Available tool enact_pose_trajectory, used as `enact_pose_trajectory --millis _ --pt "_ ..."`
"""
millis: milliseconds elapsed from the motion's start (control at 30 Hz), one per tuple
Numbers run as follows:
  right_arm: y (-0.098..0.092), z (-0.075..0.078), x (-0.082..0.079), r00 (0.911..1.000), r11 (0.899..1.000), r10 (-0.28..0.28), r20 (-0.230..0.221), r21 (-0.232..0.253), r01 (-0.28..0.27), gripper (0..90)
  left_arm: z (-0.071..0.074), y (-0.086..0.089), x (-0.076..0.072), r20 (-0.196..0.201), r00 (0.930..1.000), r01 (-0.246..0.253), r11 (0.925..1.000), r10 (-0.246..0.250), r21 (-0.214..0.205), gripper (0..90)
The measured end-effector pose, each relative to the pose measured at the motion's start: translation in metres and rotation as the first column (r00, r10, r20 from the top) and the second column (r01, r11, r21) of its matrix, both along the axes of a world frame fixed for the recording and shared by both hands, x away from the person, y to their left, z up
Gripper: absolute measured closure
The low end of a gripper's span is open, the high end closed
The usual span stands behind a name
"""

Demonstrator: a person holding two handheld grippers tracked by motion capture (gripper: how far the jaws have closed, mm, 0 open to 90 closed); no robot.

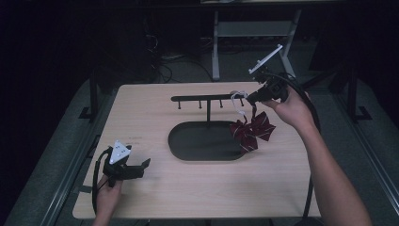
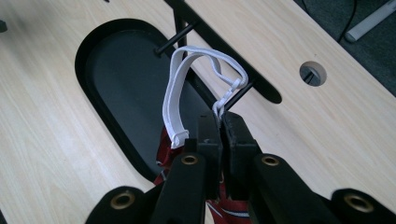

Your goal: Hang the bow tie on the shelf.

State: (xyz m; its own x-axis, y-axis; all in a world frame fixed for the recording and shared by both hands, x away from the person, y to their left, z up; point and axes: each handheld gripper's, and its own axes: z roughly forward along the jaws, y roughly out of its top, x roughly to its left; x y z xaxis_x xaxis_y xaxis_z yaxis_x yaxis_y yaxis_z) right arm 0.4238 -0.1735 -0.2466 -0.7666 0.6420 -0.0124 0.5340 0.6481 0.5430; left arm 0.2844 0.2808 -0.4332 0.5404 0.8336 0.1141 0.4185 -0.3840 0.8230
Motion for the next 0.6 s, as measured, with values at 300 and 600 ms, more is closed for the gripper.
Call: enact_pose_trajectory --millis 300,600 --pt "0.000 -0.008 0.013 0.9991 0.999 -0.034 -0.024 -0.003 0.034 86.3 0.000 0.000 0.000 -0.002 1.0000 0.003 1.0000 -0.003 -0.002 13.1" --pt "-0.005 -0.024 0.022 0.9974 0.998 -0.055 -0.046 0.005 0.055 86.2 0.000 -0.001 0.000 -0.003 1.0000 0.003 1.0000 -0.003 -0.003 13.1"
